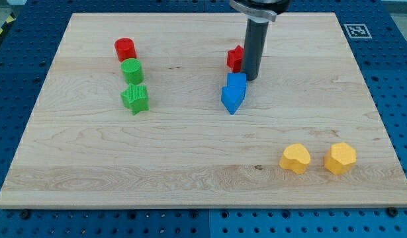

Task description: Slide the blue blocks towards the bottom center

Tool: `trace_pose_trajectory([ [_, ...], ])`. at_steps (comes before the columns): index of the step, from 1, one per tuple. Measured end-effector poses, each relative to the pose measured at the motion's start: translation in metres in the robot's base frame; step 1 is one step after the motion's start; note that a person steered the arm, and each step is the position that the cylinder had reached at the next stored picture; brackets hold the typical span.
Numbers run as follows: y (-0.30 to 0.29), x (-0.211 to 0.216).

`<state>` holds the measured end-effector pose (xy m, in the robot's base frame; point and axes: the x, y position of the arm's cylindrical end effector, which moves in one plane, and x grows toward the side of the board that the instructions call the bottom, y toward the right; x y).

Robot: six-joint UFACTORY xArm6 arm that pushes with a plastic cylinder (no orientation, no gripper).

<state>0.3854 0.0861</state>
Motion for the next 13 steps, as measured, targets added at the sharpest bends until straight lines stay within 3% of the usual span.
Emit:
trace_pose_trajectory([
  [3, -0.035, 0.003],
  [7, -0.035, 0.085],
  [13, -0.028, 0.117],
])
